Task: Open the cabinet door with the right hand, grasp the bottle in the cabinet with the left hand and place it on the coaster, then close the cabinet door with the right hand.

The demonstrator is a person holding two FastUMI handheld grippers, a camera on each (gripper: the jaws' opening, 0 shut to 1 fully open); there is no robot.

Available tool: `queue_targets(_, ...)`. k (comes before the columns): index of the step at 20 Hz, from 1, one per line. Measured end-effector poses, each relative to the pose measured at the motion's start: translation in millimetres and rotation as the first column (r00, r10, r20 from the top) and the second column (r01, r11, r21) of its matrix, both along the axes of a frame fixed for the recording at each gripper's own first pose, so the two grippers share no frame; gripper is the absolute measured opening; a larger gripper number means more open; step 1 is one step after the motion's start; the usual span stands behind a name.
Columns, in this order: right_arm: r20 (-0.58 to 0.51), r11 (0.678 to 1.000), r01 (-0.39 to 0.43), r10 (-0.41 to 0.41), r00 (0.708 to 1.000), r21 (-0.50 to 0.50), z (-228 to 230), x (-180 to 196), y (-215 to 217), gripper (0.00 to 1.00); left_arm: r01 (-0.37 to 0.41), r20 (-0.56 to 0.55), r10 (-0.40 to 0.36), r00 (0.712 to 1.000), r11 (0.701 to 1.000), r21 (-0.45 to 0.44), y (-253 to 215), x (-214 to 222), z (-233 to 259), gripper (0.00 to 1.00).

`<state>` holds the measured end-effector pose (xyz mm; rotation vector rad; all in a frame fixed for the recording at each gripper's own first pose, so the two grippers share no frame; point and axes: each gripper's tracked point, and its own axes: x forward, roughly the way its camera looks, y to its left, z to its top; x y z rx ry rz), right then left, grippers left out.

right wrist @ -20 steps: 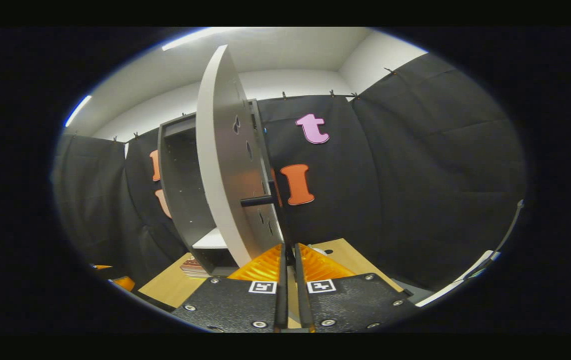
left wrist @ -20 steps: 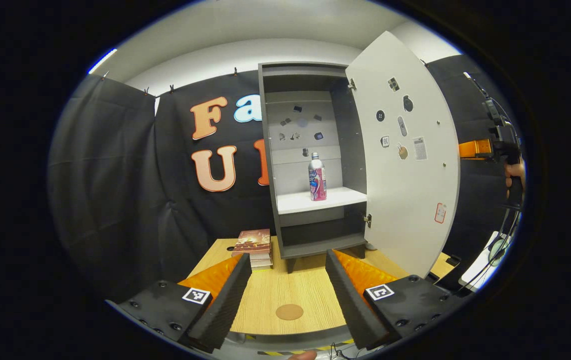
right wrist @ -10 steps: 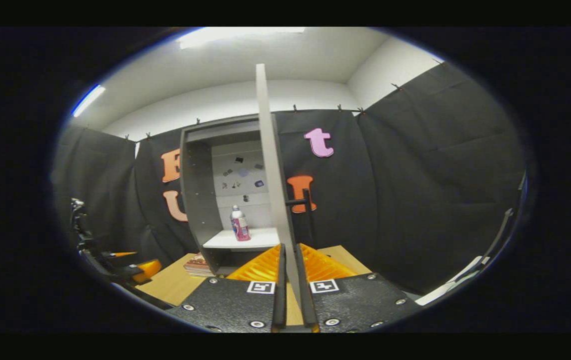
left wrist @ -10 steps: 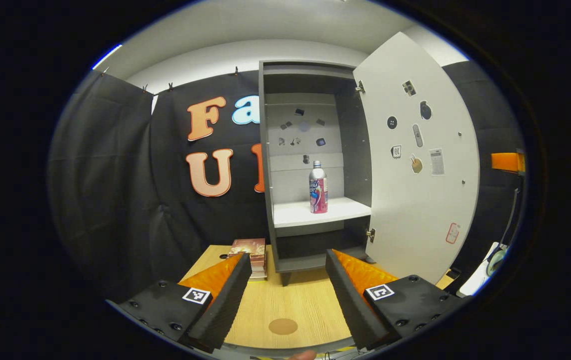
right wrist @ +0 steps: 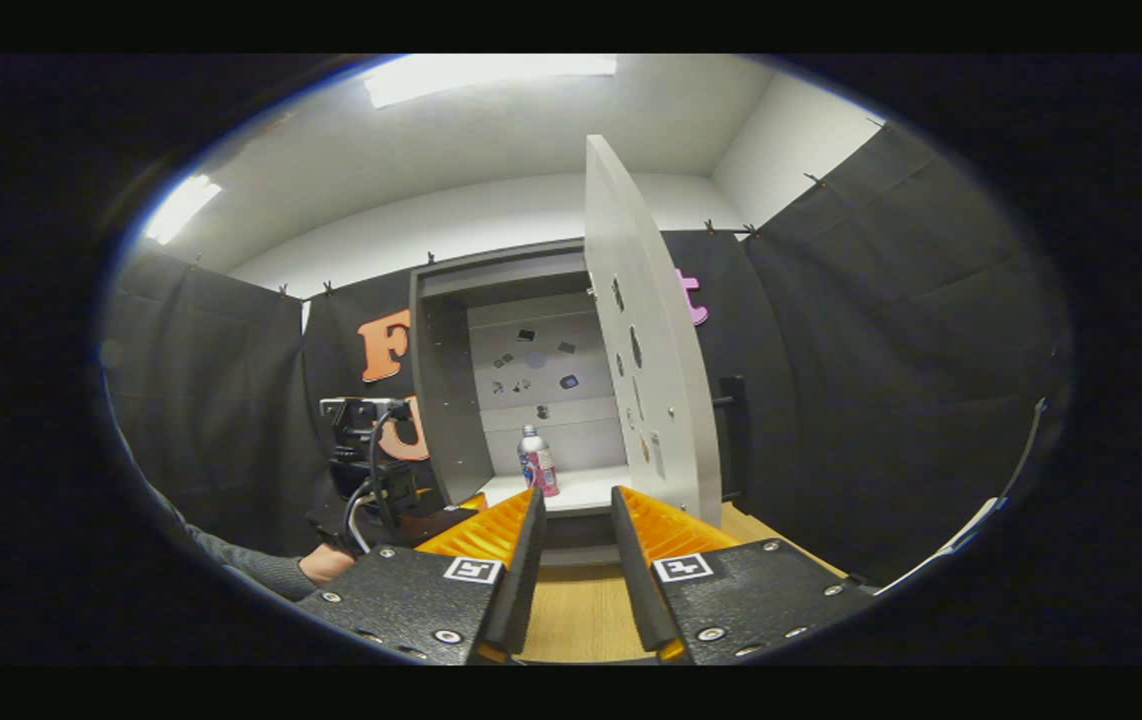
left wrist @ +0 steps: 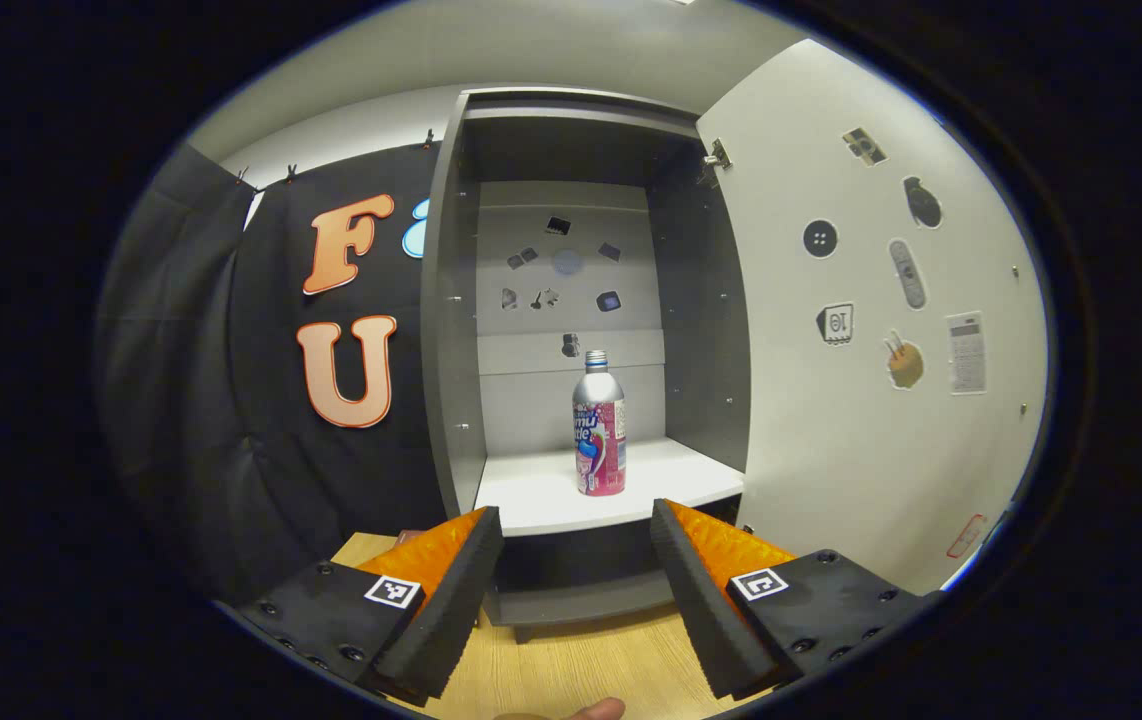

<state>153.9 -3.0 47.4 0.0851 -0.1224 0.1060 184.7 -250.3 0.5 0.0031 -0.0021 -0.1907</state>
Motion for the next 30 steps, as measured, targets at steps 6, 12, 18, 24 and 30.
queue_targets(6, -0.082, 0.997, 0.041, -0.036, 0.996, 0.061, -33.1, 57.0, 2.7, 0.61, 0.042, -0.004, -0.042, 0.999, 0.998, -0.049, -30.0, 100.1, -1.7, 0.97)
queue_targets(12, -0.137, 0.998, 0.054, -0.048, 0.989, 0.040, -45.3, 94.1, 16.1, 0.79, 0.068, -0.015, -0.069, 0.998, 0.996, -0.058, -53.6, 173.8, -11.5, 0.99)
queue_targets(18, -0.183, 0.996, 0.082, -0.075, 0.980, 0.027, -54.8, 119.5, 20.5, 0.76, 0.089, 0.003, -0.088, 0.996, 0.995, -0.055, -72.2, 217.3, -9.6, 0.98)
queue_targets(24, -0.231, 0.994, 0.109, -0.105, 0.967, 0.007, -71.8, 124.4, 17.7, 0.76, 0.085, 0.010, -0.085, 0.996, 0.996, -0.041, -77.6, 228.7, -10.1, 0.86)
queue_targets(30, -0.250, 0.995, 0.093, -0.086, 0.964, 0.018, -78.9, 109.6, 17.4, 0.76, 0.078, 0.043, -0.075, 0.996, 0.994, -0.079, -55.6, 186.1, 9.7, 0.87)
